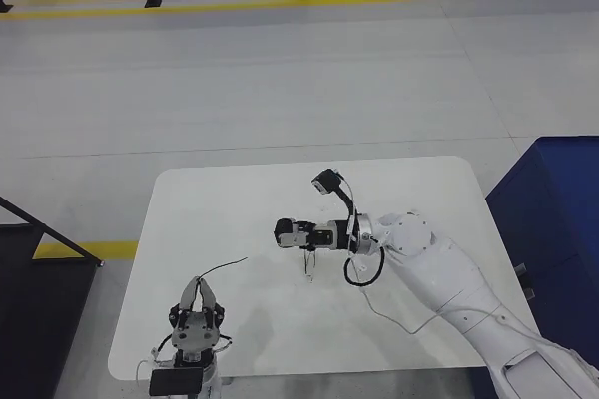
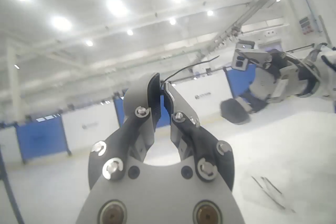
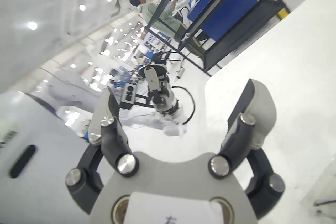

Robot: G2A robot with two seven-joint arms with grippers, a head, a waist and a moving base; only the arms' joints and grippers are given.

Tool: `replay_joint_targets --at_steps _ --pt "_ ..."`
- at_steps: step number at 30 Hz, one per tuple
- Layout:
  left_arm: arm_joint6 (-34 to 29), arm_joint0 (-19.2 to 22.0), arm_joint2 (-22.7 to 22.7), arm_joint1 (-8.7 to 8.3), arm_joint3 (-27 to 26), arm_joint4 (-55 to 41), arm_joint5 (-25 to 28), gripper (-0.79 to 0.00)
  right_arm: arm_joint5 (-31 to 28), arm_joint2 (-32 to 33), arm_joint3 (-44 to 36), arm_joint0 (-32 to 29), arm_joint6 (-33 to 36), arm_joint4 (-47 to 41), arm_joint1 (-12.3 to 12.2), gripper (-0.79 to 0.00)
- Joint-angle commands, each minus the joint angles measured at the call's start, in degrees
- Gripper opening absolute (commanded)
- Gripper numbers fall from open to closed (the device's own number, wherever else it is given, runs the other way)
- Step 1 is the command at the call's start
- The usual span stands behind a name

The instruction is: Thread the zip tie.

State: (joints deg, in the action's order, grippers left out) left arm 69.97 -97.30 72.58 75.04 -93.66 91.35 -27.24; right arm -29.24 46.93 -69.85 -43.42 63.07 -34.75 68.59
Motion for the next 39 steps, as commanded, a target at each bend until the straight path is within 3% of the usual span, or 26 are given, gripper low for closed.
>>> replay_joint_targets --at_steps 1,25,28,31,36,39 --pt "4.13 1.32 0.35 0.27 1.39 1.77 -2.95 -0.785 7.34 1.23 0.21 -0.38 10.25 -12.39 -0.21 0.000" --pt "4.16 1.60 0.73 0.42 1.36 2.20 -2.91 -0.785 7.87 1.46 0.41 -0.31 11.25 -13.25 -0.24 0.000" --pt "2.89 2.32 2.70 0.12 0.14 10.15 -4.19 -0.785 13.07 1.78 -1.05 -2.17 10.84 -14.05 -0.51 0.000" --pt "-2.48 1.73 5.22 0.39 -5.15 26.61 -9.57 -0.785 24.23 3.39 -0.05 -3.08 14.27 -16.06 -1.45 0.000" --pt "-7.52 1.19 1.09 0.82 -6.74 41.72 -14.61 -0.785 35.34 7.14 -0.62 -4.76 18.11 -14.42 -3.44 0.000" --pt "-11.55 1.76 -0.81 0.72 -5.88 48.27 -18.64 -0.785 35.03 8.10 -3.78 -5.26 18.99 -8.68 -4.36 0.000"
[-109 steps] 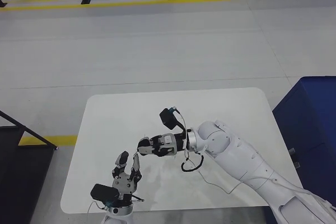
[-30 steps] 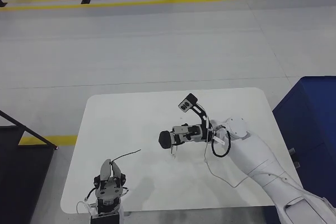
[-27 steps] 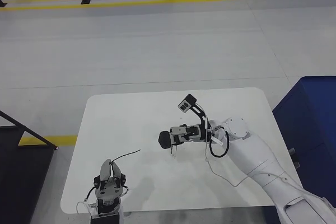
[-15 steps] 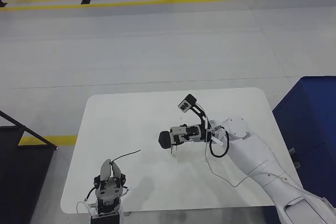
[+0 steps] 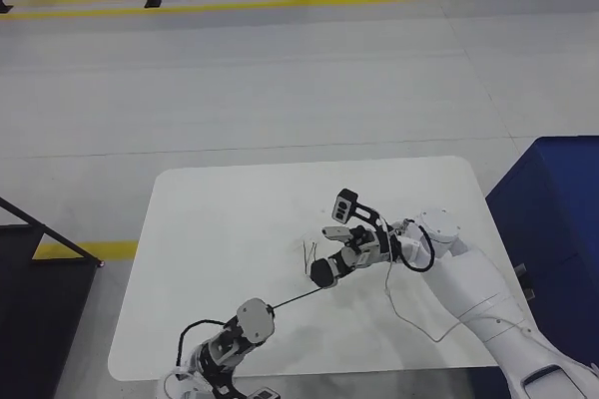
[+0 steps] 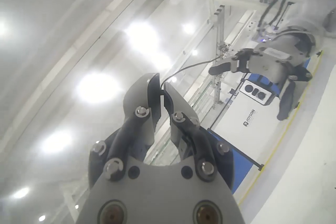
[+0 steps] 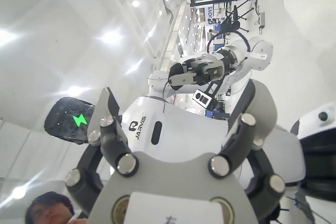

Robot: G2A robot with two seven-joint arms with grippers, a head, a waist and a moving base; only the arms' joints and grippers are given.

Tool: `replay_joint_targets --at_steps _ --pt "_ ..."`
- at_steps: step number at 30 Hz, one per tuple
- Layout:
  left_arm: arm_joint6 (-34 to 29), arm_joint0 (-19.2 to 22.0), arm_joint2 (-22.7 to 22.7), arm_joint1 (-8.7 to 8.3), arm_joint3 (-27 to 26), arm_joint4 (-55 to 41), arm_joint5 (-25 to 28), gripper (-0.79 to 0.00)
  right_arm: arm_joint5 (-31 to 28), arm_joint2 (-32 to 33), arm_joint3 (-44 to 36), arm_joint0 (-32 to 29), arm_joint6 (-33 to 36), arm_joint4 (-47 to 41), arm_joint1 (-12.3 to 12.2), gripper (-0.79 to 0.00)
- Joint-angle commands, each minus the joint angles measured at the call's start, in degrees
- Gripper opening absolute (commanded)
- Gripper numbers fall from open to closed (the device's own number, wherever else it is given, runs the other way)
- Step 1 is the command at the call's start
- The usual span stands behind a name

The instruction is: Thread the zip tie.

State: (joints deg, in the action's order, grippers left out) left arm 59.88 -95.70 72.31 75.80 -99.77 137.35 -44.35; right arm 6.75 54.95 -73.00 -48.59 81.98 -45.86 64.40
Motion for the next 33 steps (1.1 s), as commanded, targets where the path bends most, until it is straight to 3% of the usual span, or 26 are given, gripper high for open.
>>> replay_joint_targets --at_steps 1,8,16,17,18,20,23,33 --pt "-1.46 0.16 -0.54 -0.03 0.22 2.26 -1.53 -0.785 -0.96 0.08 -0.63 -0.08 0.09 2.43 -0.16 0.000" --pt "-1.46 0.16 -0.54 -0.03 0.22 2.26 -1.53 -0.785 -1.96 -0.37 -2.34 -1.03 -1.12 3.49 -0.13 0.000" --pt "-9.53 0.90 0.02 -0.07 0.93 7.25 -0.71 -0.785 -0.22 -2.53 -3.24 -1.22 2.78 3.49 0.21 0.000" --pt "-9.80 1.00 -0.27 -0.08 1.22 8.20 -0.54 -0.785 -0.18 -2.76 -3.19 -1.17 3.28 2.80 0.33 -0.169" --pt "-10.10 1.08 -0.65 -0.08 1.36 8.46 -0.16 -0.785 -0.24 -2.87 -2.97 -1.01 3.44 2.41 0.43 -0.274" --pt "-10.24 1.17 -1.29 -0.11 1.42 8.62 0.09 -0.785 -0.52 -3.08 -2.57 -0.56 2.86 2.73 0.57 -0.388" --pt "-10.55 1.36 -1.79 -0.21 2.01 9.85 0.21 -0.785 -0.52 -3.63 -2.34 -0.23 2.55 2.68 0.83 -0.446" --pt "-14.26 2.83 -3.02 -0.38 3.84 12.90 1.52 -0.785 -1.34 -5.01 -1.64 0.59 3.60 2.69 1.48 -0.462"
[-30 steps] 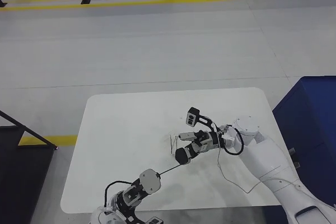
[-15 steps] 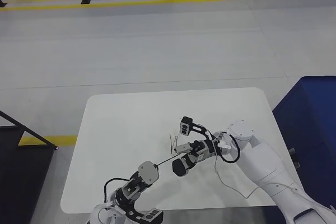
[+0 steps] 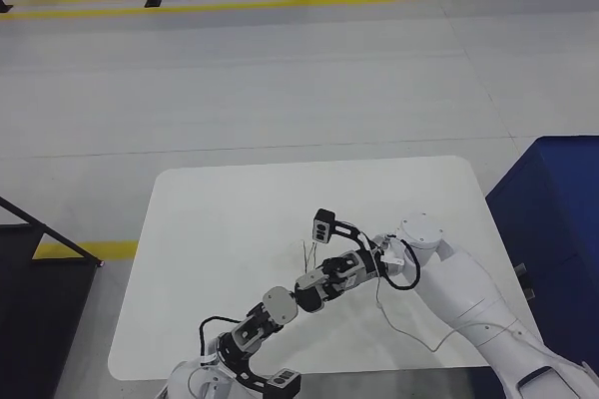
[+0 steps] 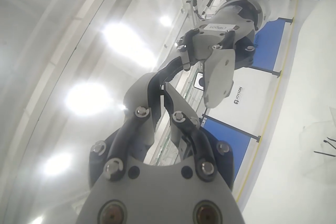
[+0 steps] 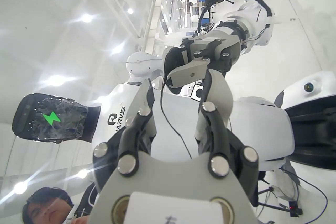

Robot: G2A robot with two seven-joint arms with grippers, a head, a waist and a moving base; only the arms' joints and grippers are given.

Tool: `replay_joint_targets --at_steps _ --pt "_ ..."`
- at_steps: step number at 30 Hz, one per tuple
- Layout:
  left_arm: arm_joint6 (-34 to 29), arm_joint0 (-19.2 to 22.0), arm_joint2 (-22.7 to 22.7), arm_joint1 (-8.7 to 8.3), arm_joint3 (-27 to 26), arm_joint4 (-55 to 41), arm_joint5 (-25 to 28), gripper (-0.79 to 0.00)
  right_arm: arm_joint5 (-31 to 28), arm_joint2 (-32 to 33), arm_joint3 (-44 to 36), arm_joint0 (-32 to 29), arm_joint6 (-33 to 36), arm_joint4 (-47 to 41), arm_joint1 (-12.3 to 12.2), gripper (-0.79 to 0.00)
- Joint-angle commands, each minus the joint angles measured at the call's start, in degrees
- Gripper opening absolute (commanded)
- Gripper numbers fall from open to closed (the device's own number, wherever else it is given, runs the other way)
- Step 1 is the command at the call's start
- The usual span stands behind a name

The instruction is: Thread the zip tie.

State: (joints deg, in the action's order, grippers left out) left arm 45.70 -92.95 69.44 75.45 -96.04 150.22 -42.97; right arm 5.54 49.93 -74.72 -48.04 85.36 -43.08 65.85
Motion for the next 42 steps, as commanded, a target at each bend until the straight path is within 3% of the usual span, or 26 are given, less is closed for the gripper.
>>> replay_joint_targets --at_steps 1,12,21,35,42 --pt "-0.14 0.13 -0.24 -0.07 0.23 0.08 0.07 -0.785 -0.19 0.10 0.25 0.07 0.30 -0.22 0.03 -0.465" --pt "0.24 -0.15 -0.38 -0.71 0.02 -1.24 0.61 -0.785 -0.15 0.32 1.17 0.46 0.23 0.63 0.13 -0.582" --pt "-1.85 0.65 -0.61 -0.96 1.66 0.53 -0.09 -0.785 -0.15 0.05 2.05 1.07 0.18 0.40 0.48 -0.582" --pt "-2.34 0.88 -0.99 -1.52 1.99 -0.38 -0.22 -0.785 0.18 -0.39 3.16 2.03 -0.70 0.52 1.03 -0.773" --pt "-2.25 0.98 -0.82 -1.85 2.24 -0.86 -0.46 -0.785 0.34 -1.08 3.52 2.38 -1.30 0.61 1.45 -0.727"
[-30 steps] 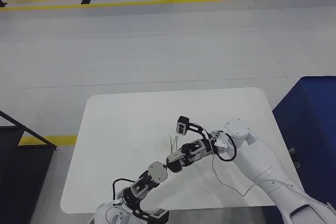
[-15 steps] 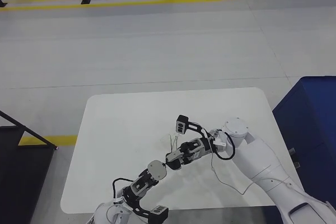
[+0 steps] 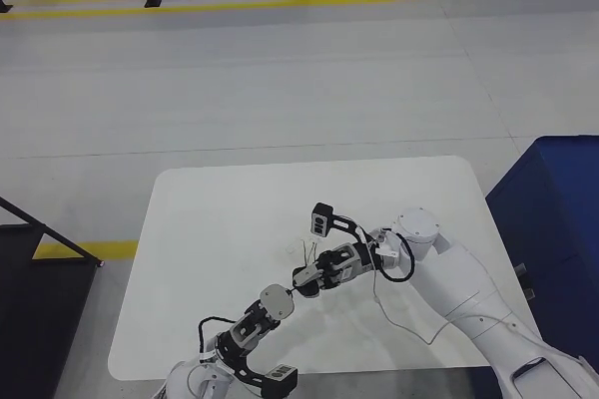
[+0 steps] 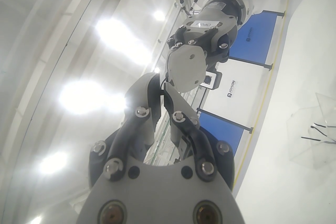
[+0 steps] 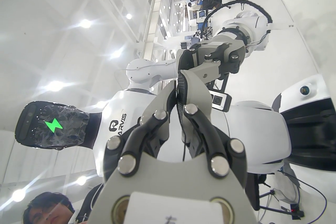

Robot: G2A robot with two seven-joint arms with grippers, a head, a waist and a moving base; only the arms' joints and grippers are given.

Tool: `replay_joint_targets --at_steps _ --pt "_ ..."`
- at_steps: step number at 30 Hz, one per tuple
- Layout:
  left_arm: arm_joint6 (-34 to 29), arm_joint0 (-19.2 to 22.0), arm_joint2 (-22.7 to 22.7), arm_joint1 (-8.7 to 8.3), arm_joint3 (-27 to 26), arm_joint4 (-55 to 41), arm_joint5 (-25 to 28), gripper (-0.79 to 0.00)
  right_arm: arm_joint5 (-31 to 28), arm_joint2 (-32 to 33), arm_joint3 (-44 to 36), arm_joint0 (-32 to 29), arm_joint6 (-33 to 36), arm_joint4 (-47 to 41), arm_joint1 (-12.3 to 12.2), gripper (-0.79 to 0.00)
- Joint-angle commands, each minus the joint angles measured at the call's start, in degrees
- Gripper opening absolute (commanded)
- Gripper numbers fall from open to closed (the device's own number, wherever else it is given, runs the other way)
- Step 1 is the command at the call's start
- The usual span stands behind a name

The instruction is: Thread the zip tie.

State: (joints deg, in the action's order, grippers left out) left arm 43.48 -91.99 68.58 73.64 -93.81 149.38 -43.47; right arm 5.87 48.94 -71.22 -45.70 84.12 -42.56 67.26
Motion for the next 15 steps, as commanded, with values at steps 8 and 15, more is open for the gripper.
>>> replay_joint_targets --at_steps 8,15 --pt "-0.46 -0.04 0.06 -0.35 -0.18 0.02 -0.23 -0.785 -0.06 -0.51 0.60 0.32 -0.76 0.37 0.42 -0.785" --pt "-1.27 -0.12 0.14 -0.59 -0.32 -0.04 -0.29 0.000 -0.20 -0.55 0.93 0.40 -0.95 0.40 0.63 -0.785"
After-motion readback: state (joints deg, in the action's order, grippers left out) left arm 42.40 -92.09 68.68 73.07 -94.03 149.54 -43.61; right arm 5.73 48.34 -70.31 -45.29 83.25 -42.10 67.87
